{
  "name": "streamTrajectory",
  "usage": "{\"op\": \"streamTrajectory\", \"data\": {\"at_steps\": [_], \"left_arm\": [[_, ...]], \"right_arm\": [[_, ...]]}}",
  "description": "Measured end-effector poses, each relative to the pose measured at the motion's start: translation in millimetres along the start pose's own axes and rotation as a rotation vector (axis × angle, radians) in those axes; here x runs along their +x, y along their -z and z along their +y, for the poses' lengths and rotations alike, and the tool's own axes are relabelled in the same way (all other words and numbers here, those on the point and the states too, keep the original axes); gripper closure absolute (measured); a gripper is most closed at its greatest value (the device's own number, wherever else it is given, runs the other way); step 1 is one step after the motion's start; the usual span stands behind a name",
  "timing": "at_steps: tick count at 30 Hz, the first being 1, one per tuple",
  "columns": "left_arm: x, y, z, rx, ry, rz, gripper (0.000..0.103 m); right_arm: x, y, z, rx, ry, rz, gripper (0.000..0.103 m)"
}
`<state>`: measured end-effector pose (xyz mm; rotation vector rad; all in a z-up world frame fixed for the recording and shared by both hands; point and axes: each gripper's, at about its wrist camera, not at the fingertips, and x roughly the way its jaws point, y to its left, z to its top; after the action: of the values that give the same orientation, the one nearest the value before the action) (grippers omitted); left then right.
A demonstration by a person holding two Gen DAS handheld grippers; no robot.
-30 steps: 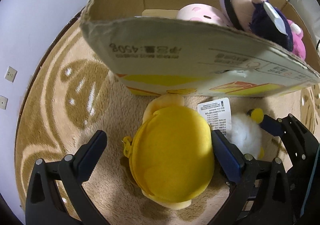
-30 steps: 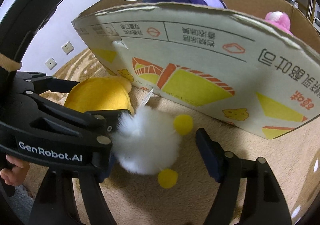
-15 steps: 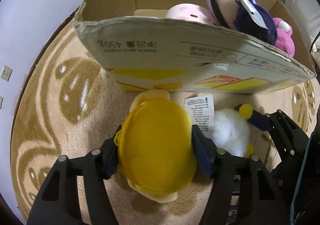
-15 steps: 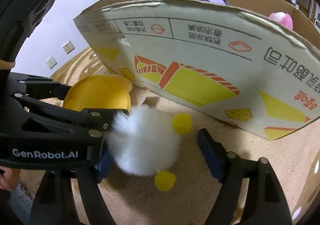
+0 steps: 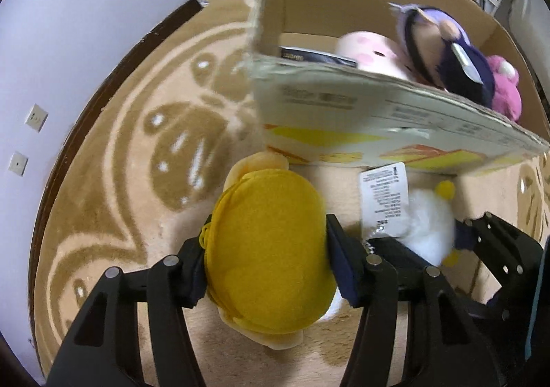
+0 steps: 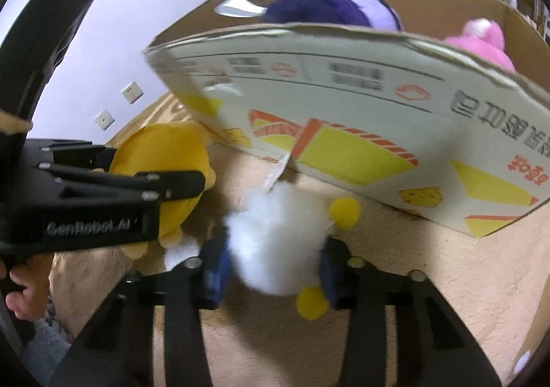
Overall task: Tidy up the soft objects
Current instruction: 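Grasp the yellow plush with left tool while right tool grasps the white fluffy plush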
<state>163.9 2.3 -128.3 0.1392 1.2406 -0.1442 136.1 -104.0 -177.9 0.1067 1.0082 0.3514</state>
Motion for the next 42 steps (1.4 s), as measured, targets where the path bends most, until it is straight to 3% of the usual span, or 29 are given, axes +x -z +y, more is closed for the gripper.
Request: {"op": "streamTrajectory", "data": {"at_steps": [20,42], "left_arm": [[-57,25,-5,0.022,-0.067,-0.154,0.045],[-134,59,11,-0.046,-0.082,-0.368,0.045]], "right_arm": [[-49,14,-7,0.079,0.062,-0.061,0.068],[-160,28,14,0.070,0.116,-0.264,0.069]]}}
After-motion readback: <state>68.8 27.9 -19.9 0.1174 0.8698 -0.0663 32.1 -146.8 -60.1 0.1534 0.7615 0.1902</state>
